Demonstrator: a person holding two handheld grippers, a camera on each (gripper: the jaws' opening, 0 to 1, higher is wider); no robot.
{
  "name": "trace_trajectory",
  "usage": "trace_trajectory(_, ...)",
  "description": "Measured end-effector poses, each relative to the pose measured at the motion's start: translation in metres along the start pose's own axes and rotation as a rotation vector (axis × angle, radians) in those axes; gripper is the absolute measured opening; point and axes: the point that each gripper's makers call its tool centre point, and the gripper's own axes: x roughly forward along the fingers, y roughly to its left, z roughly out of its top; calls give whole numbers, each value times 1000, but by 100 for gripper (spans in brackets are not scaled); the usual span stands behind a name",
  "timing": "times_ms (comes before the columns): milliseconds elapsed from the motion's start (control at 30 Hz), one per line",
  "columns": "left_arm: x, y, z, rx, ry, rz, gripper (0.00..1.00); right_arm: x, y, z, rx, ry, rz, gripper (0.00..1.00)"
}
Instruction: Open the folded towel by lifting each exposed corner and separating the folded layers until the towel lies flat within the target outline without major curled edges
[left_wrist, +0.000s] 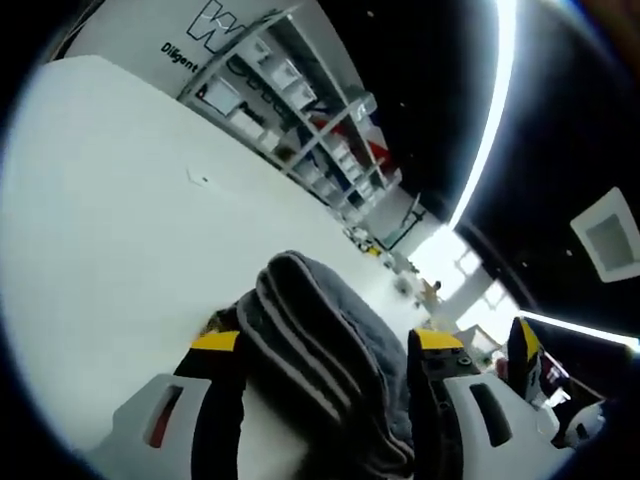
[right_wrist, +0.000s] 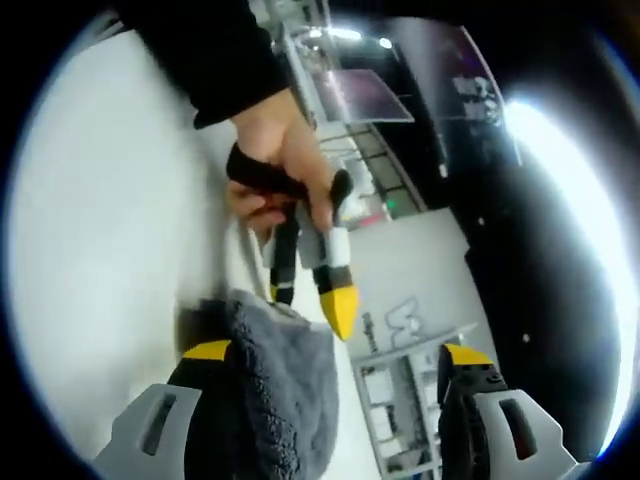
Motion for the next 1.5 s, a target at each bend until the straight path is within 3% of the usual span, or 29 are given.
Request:
trace_trajectory(133, 0, -3, 2, 0, -10, -10, 64, 1, 5, 1, -13, -3, 19, 70)
trace_trajectory(400, 2, -4, 3, 2, -25, -17, 65, 1, 18, 3, -18, -16, 75, 38)
trace_trajectory(667, 7, 0, 3, 6, -20, 1, 62, 2, 26, 3, -11, -13, 108, 33)
trace_trajectory(967, 10, 6, 6, 13, -21, 28, 51, 1, 30, 3, -1, -17, 125, 23)
trace_trajectory(1167, 10, 10, 13, 71, -41, 58, 35, 1, 37, 5, 1, -23, 150, 12)
trace_trajectory(1300, 10, 10, 15, 86, -51, 66, 34, 1, 40, 5, -1, -28, 166, 6)
trace_trajectory(1500, 12, 14, 19, 139, -57, 111, 30, 0, 45, 5, 0, -27, 178, 6)
